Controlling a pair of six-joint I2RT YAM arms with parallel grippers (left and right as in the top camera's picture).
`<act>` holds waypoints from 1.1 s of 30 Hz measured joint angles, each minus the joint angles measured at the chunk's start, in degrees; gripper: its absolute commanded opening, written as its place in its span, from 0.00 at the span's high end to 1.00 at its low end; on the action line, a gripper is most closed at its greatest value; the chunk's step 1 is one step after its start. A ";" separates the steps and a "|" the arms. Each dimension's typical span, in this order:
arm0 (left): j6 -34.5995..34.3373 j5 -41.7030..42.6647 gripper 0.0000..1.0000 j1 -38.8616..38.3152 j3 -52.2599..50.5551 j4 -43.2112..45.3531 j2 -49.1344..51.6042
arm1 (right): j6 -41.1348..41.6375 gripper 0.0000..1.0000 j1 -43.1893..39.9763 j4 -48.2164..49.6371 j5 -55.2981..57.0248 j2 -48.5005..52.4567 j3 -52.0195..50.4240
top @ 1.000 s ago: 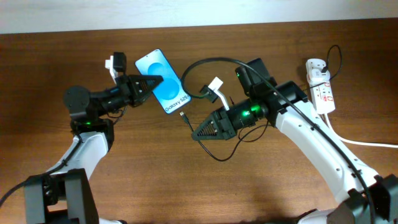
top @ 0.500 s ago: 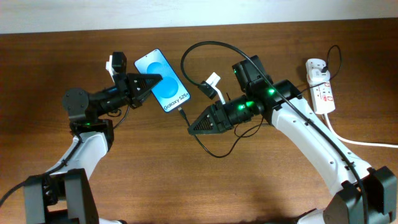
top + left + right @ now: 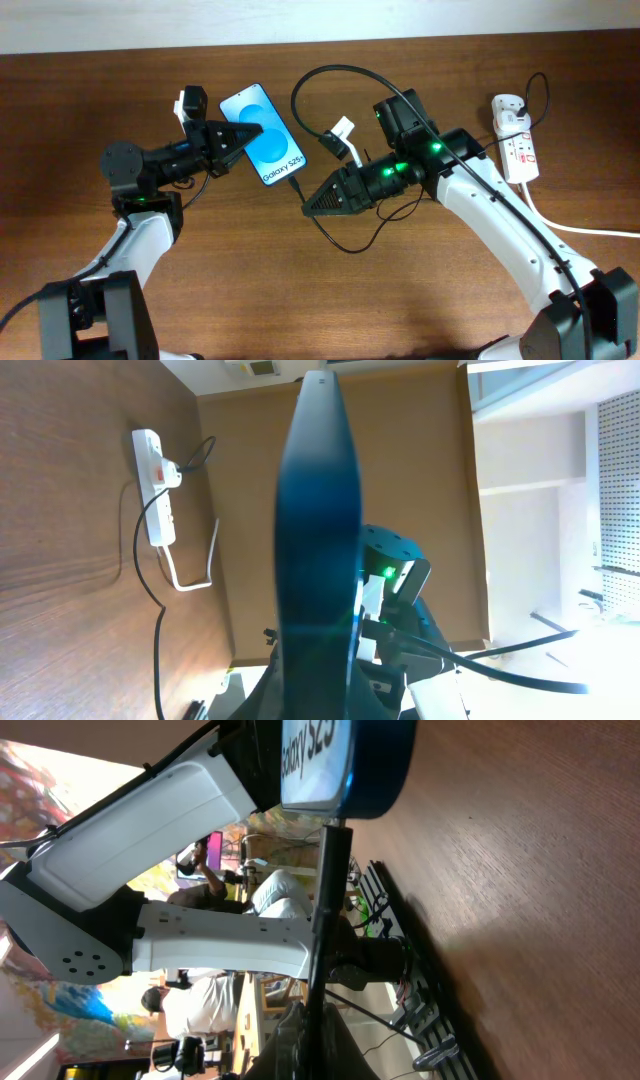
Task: Plug charger to phone and switch on socket
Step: 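Bring the plug to the phone's bottom port, aligning with the left-held phone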
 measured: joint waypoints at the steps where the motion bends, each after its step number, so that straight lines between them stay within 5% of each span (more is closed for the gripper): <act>1: 0.00 0.00 1.00 0.00 0.00 0.00 0.00 | -0.02 0.96 0.00 0.00 0.00 0.00 0.00; 33: 0.31 -1.46 1.00 -0.17 0.00 -0.42 -0.02 | -0.09 0.96 0.02 0.02 -1.03 0.00 -0.02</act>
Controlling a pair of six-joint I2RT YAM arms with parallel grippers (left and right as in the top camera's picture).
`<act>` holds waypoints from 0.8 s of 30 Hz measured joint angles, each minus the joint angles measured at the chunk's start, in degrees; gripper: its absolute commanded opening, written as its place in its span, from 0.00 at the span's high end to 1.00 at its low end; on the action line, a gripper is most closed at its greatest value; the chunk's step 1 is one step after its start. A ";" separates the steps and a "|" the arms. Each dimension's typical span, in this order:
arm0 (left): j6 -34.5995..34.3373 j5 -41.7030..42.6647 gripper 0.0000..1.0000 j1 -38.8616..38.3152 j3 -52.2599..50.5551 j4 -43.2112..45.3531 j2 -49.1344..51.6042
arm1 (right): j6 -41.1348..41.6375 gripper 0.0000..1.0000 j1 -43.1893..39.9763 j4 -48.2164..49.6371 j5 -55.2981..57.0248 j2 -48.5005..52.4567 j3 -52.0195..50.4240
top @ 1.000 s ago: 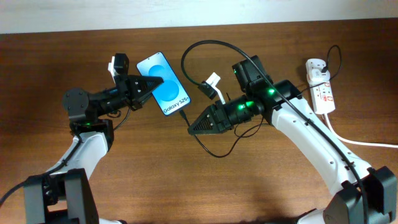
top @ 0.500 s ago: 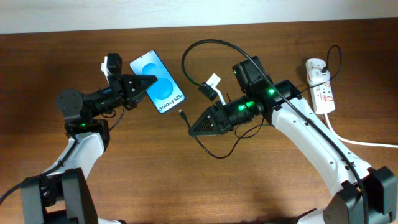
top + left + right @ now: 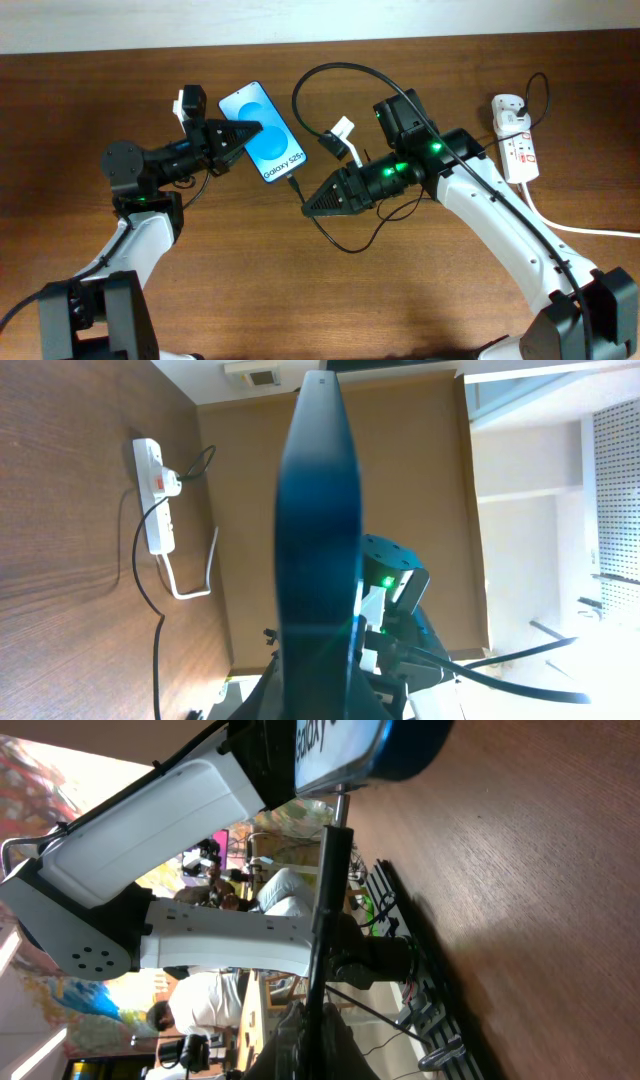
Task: Plug charger to phone and switch on socket
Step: 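Bring the plug to the phone's bottom port, aligning with the left-held phone, then push the plug into the phone's port with the right gripper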
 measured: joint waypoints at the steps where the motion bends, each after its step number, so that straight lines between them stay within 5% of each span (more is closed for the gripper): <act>1: 0.00 -0.02 1.00 0.00 0.00 0.00 0.00 | 0.00 0.96 0.00 0.00 -0.02 0.00 0.00; 24: 0.76 0.07 1.00 0.00 0.00 -3.26 0.02 | 0.11 0.96 -0.02 -0.96 -1.09 0.00 0.00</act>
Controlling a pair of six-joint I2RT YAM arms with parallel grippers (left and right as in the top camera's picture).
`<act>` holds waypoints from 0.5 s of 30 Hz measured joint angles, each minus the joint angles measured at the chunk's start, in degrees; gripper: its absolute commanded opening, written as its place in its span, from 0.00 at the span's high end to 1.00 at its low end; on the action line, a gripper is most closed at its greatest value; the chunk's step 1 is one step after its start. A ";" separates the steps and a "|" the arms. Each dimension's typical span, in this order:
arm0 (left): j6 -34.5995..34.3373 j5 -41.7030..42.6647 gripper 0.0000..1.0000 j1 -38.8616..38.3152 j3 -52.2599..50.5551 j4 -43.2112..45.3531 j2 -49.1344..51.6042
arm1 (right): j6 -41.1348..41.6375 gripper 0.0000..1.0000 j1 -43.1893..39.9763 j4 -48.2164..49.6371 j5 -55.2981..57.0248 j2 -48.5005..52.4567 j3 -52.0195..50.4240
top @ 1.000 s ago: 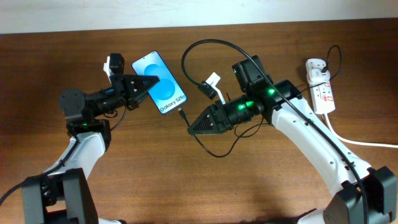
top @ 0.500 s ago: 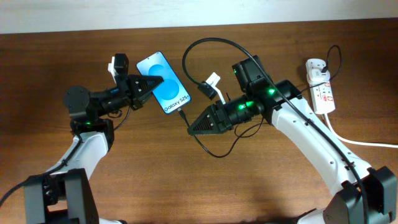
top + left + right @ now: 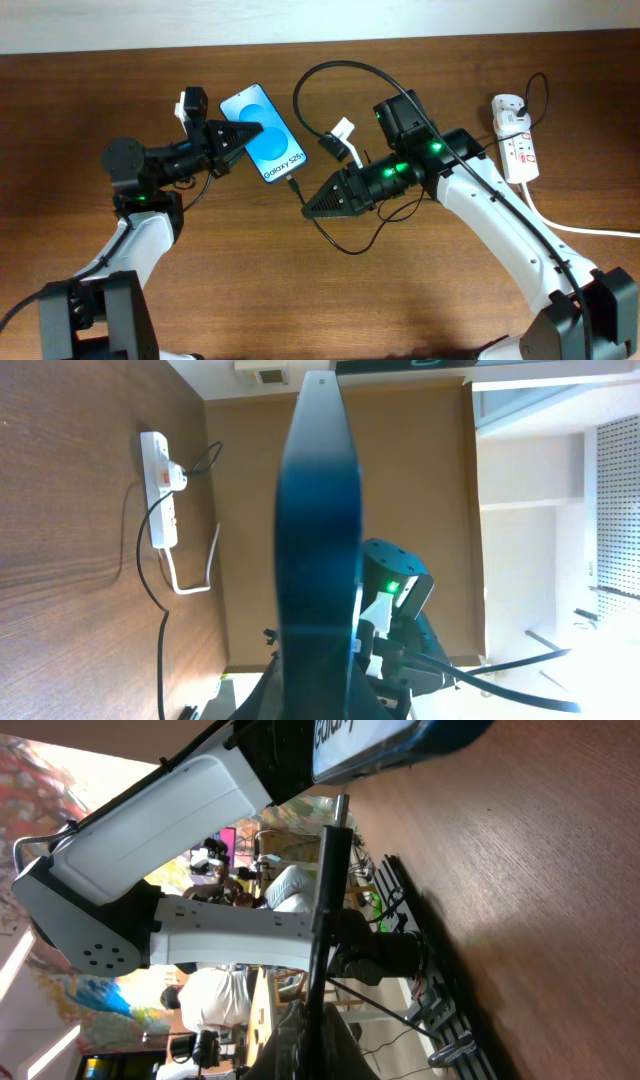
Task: Plug charger to phone and switch on socket
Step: 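Push the plug into the phone's port with the right gripper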
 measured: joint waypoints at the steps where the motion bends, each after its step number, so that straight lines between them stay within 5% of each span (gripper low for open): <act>1: 0.00 0.11 1.00 0.00 0.00 0.00 0.00 | 0.02 0.96 0.00 0.00 0.00 0.00 0.00; 15: -2.38 1.18 1.00 0.00 0.00 0.00 0.00 | 0.83 0.96 0.00 0.46 0.00 0.00 0.00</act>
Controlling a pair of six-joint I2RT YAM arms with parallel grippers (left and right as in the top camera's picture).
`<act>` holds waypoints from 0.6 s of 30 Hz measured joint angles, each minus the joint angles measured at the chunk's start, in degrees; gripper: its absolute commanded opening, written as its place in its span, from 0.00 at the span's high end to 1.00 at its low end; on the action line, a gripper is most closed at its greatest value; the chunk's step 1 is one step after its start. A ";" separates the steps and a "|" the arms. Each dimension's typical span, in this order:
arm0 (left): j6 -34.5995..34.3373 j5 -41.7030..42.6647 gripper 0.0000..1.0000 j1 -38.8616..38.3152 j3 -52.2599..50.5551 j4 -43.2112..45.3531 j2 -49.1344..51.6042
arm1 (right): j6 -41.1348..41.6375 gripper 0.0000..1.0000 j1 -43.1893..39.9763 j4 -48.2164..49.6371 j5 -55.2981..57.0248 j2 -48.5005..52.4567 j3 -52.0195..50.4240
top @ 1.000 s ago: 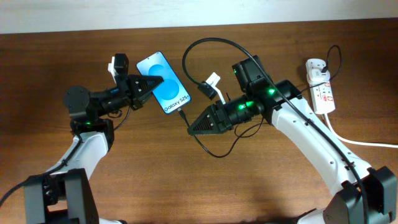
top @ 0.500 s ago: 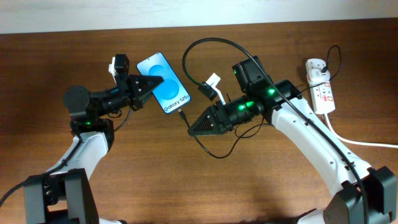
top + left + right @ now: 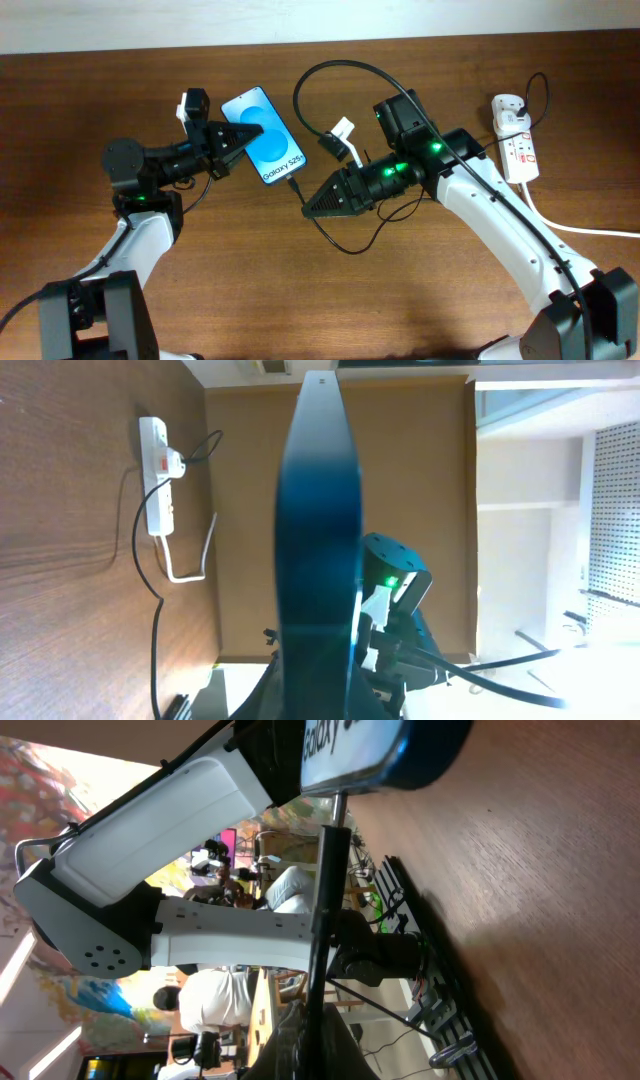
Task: Plug charger to phone and switch on socket
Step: 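Push the plug into the phone's port with the right gripper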
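The blue phone [image 3: 263, 137], screen up and lit, is held off the table with my left gripper [image 3: 236, 140] shut on its left edge. The left wrist view shows the phone [image 3: 318, 510] edge-on. My right gripper [image 3: 310, 207] is shut on the black charger plug [image 3: 296, 188], just below the phone's bottom end. In the right wrist view the plug [image 3: 328, 870] points up and its metal tip touches the phone's lower edge [image 3: 390, 755]. Whether the tip is in the port cannot be told. The white socket strip [image 3: 518, 150] lies at the far right.
The black charger cable [image 3: 330, 70] loops from the plug over the table's middle to the white adapter in the strip. A white cable [image 3: 590, 230] runs off the right edge. Both arms reach in from the front.
In the right wrist view the phone's lower edge now sits down against the plug's metal tip, where a small gap showed before. Both grippers keep their hold.
At first the plug's tip was hidden against the phone's bottom end. Then the tip showed just under it, and later a gap lay between them. Now tip and phone touch again. All along the left gripper held the phone and the right held the plug.
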 measured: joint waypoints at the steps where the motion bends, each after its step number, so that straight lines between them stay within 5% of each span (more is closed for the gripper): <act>1: -0.17 0.00 1.00 0.00 0.00 0.00 0.00 | 0.15 0.96 0.02 0.00 0.00 0.00 0.00; 18: -0.37 -0.28 1.00 0.39 0.00 0.20 0.00 | 0.61 0.96 0.02 3.10 -0.22 0.00 -0.09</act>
